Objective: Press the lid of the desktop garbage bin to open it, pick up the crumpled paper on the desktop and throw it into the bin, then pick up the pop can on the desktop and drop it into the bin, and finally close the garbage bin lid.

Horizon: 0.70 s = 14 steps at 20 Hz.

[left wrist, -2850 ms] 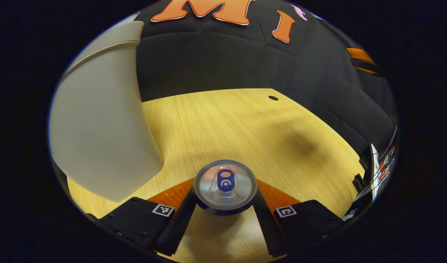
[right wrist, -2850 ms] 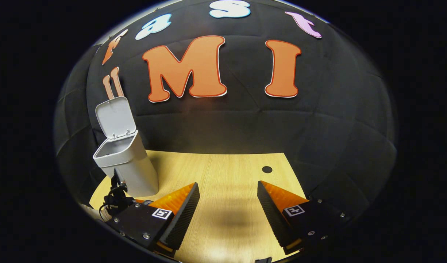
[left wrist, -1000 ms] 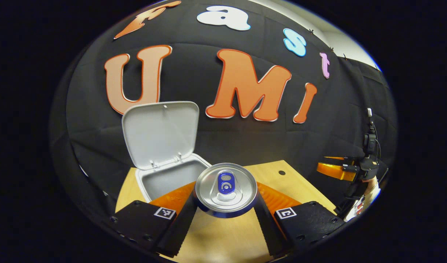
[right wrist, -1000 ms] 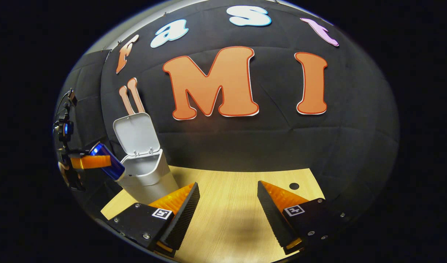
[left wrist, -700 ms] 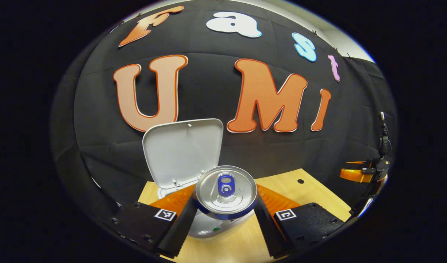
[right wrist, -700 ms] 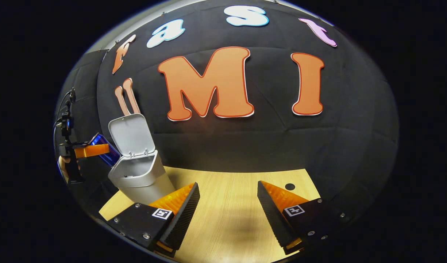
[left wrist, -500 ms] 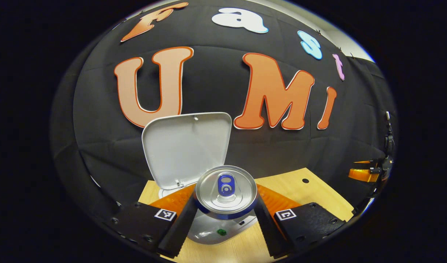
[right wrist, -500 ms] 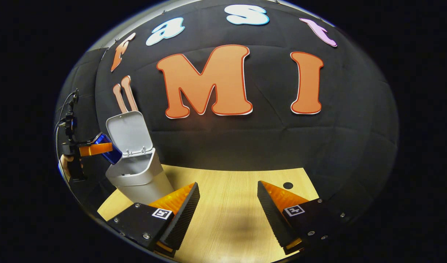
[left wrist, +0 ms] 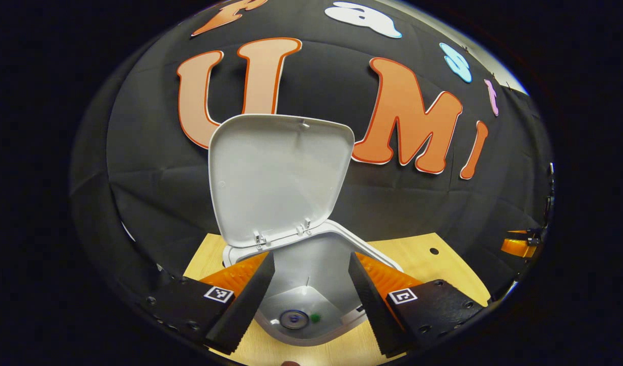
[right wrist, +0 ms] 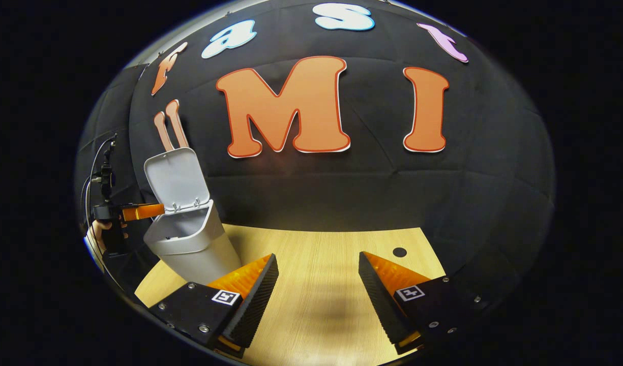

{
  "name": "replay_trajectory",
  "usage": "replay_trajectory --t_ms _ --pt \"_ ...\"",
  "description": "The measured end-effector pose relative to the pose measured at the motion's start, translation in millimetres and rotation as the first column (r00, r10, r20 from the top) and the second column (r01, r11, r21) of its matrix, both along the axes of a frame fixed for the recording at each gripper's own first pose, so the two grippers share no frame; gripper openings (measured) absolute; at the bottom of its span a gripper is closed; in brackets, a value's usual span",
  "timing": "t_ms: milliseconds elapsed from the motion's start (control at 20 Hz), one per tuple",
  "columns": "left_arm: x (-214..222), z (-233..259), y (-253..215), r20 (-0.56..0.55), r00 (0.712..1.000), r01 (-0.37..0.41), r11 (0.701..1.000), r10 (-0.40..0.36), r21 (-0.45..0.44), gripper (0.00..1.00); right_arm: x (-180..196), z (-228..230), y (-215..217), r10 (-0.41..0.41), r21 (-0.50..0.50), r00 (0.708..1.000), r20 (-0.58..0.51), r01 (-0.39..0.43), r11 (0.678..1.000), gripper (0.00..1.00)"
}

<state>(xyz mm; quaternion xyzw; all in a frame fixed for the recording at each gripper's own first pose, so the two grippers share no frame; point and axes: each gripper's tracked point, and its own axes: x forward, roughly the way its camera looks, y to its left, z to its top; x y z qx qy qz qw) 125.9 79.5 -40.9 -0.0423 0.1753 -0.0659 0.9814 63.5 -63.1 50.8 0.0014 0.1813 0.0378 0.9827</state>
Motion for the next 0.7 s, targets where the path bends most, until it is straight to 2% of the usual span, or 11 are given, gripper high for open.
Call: replay_trajectory --t_ms 400,700 --pt "-10.1 11.1 -4.4 0.021 1.0 0.008 1.0 -0.008 -0.001 0.94 -6.4 -1.0 12.2 0.026 -0.001 1.0 -0.004 -0.026 1.0 0.95" --pt "-21.4 48.5 -0.5 0.076 0.997 0.012 0.999 -0.015 0.037 0.93 -13.1 -1.5 21.9 0.05 0.003 0.999 -0.004 -0.05 0.999 0.95"
